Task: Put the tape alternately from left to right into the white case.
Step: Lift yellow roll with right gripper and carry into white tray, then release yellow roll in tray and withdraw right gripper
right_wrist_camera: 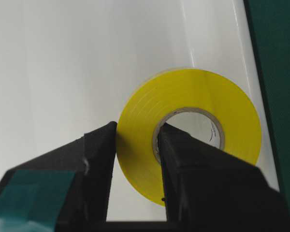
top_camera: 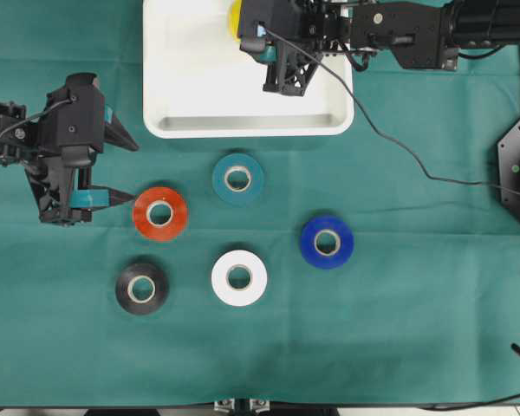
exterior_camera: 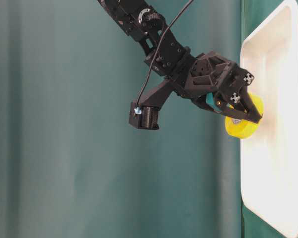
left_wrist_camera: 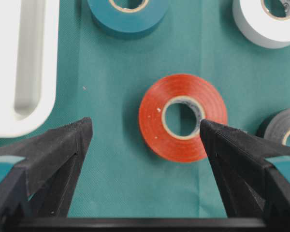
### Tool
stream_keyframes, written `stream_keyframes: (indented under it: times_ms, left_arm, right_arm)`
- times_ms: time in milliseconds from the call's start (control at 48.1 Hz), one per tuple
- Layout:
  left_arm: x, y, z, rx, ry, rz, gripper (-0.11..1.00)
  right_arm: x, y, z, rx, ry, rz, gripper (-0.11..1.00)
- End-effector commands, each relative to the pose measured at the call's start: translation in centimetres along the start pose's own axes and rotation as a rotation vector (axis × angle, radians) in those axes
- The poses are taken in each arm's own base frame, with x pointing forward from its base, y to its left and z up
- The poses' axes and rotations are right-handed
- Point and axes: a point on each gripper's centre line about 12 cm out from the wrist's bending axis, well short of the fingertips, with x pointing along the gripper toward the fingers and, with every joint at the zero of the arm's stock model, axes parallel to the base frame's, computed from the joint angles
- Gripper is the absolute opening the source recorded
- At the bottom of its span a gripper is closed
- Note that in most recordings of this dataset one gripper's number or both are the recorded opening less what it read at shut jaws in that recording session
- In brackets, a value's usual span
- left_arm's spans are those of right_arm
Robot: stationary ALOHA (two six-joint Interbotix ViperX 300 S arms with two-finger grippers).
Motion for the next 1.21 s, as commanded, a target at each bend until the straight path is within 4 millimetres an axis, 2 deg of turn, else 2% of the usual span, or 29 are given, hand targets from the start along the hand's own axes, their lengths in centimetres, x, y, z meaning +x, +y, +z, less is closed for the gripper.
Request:
stream_keyframes:
  times_ms: [0,437,582,624,748,1060,1185]
  left_arm:
    - [-0.31,-0.16,1.03,0.001,-0.033,-0.005,0.59]
    - [-0.34,-0.18,1.14,0.001,-0.035,-0.005,0.59]
    - [-0.31,-0.17,1.01,0.0,-0.032,-0.005,0.59]
    - [-0.31,-0.17,1.03,0.0,-0.033,-0.005,0.59]
    - [-0.3,-0.16,0.97,0.0,-0.032,-0.005,0.59]
    - [-0.3,-0.16,0.97,0.001,-0.032,-0.005,0.59]
    - [-0.3,-0.16,0.97,0.0,-0.032,-0.005,0.59]
  right_arm:
    - [-0.7,-0.28,1.59,0.001,-0.045,-0.007,0.29]
    - [-0.29,-0.2,1.22,0.0,-0.033,-0.005,0.3]
    - [-0.09,-0.16,1.04,0.001,-0.027,-0.004,0.7]
    - [-0.1,-0.17,1.12,0.001,-0.03,-0.003,0.77]
    - [-0.11,-0.19,1.27,0.003,-0.035,-0.003,0.71]
    - [-0.22,0.02,1.75,-0.001,-0.048,0.0,0.71]
    - [-0.73,0.66,1.93,-0.013,-0.048,0.007,0.71]
